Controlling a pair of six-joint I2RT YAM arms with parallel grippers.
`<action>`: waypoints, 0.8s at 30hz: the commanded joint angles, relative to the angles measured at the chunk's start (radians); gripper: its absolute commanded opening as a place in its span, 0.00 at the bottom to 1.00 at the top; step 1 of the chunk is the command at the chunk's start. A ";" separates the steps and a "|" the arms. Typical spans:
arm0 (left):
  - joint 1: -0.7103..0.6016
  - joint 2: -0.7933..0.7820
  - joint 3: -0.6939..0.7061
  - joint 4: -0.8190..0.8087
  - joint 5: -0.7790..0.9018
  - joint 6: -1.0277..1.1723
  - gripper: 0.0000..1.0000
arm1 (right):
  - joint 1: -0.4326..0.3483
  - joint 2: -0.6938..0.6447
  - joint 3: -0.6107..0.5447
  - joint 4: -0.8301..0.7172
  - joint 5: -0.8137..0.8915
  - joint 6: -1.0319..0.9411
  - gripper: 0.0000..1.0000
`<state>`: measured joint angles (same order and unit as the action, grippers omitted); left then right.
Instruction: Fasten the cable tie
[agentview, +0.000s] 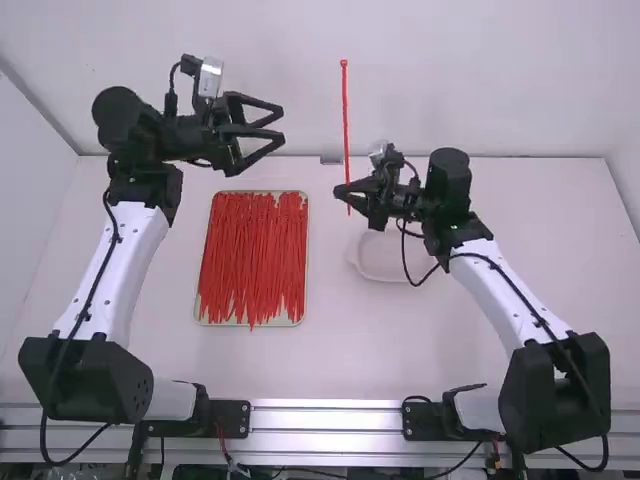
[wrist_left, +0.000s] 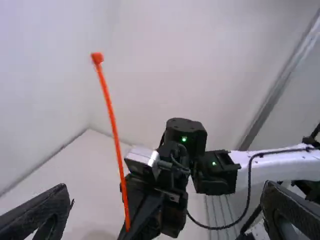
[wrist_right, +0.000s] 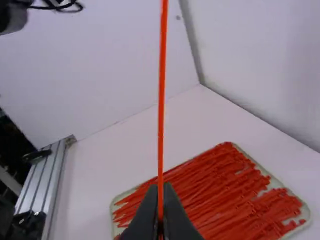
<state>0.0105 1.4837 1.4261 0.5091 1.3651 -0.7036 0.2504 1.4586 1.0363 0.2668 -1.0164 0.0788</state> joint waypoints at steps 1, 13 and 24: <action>0.012 -0.005 0.022 -0.108 -0.096 0.158 0.99 | 0.018 0.006 0.010 -0.018 0.143 0.029 0.00; 0.009 -0.005 0.022 -0.266 -0.285 0.196 0.99 | 0.108 0.006 0.010 -0.127 0.602 0.083 0.00; -0.022 -0.005 0.022 -0.291 -0.330 0.200 0.99 | 0.270 0.006 0.041 -0.227 1.053 0.083 0.00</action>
<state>0.0074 1.4837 1.4261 0.2222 1.0634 -0.5220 0.4828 1.4586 1.0367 0.0624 -0.1577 0.1535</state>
